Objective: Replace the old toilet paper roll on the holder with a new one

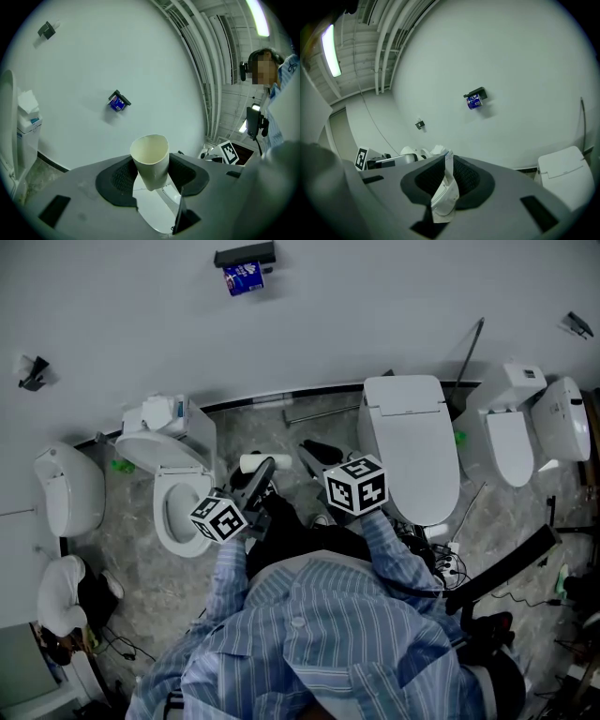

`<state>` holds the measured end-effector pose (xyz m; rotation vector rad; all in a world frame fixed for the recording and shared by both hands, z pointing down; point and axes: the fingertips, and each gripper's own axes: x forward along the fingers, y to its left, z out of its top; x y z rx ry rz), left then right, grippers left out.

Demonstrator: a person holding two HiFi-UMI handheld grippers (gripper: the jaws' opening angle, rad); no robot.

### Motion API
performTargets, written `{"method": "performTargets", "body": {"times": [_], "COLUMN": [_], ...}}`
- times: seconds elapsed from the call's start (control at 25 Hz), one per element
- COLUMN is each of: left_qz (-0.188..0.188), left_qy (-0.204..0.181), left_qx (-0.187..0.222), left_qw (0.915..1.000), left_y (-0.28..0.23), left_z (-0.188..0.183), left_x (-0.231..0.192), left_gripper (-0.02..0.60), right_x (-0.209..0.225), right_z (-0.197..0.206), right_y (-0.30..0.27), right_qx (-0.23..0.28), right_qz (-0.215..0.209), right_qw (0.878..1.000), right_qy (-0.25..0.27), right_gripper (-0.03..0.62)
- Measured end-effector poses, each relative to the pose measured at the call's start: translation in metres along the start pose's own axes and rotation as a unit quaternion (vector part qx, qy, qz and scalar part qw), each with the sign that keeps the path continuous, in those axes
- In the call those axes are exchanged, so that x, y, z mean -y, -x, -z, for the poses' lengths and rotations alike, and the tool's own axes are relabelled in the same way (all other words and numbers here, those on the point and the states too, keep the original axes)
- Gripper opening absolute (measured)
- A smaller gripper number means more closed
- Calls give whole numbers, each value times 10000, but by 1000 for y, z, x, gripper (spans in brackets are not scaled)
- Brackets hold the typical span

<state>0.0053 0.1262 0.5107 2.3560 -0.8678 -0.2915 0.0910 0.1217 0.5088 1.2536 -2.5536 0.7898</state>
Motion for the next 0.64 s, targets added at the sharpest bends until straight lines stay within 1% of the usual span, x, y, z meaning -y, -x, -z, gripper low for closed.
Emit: {"method": "performTargets", "body": {"times": [0.64], "left_qz": [173], "left_qy": [-42], "left_qx": [-271], "left_qw": [9995], "left_y": [-30], "left_z": [7], "left_x": [10], "left_gripper": [201], "right_x": [29], "right_z": [-2], "right_y": [15], "right_qx": [119], "right_qz": [159], "right_qw": [9996], "right_qy": [-201], "right_gripper": [58]}}
